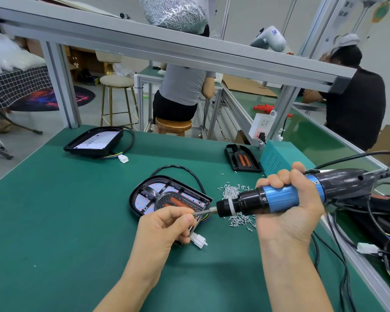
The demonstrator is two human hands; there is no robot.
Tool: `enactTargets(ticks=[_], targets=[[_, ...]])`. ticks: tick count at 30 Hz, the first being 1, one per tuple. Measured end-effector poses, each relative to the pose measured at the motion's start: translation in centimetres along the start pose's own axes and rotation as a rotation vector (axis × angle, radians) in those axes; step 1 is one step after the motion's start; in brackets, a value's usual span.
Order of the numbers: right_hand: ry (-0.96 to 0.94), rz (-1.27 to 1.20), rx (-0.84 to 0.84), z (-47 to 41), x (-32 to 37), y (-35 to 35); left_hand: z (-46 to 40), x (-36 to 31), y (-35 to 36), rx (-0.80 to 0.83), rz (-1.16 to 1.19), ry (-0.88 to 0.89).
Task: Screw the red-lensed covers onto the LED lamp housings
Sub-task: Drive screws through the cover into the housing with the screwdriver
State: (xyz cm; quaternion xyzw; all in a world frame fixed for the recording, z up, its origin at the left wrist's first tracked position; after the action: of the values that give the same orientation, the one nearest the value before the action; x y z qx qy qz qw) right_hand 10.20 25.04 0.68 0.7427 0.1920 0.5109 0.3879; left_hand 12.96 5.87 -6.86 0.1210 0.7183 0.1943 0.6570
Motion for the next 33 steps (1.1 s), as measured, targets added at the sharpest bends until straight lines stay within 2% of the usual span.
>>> enactTargets(ticks=[7, 11, 18, 25, 33], targets=[[-0.017, 0.047, 0.005, -1.2, -0.1, 0.0, -0.8, -0.8, -1.6, -0.032, -0.182, 0.158], [-0.086, 0.135, 0.040, -2.3, -0.4, 0.8, -1.3, -0.6, -1.7, -0.048, -0.450, 0.252], [-0.191, 0.337, 0.078, -3.4, -2.1, 1.6, -2.4, 0.5, 0.2, 0.068, -0.906, 0.428], [-0.227, 0.508, 0.107, -3.7, -3.6, 1.8, -2.2, 1.4, 0.0, 0.106, -0.893, 0.448], [-0.197, 0.547, 0.105, -3.8, -4.3, 2.0, -2.5, 1.9, -0.4, 0.111, -0.889, 0.453]])
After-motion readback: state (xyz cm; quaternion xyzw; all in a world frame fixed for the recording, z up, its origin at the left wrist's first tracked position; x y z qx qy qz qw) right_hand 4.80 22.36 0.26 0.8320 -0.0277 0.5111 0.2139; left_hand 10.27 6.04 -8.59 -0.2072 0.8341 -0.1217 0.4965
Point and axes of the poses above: each hand's wrist, its own z-axis away from the middle knuckle, its own y-axis out of the palm, x = y × z, the point moved 5 cm from there along -z, towards the middle knuckle, and after that the axes turned 9 degrees about z, right-handed, at the moved point
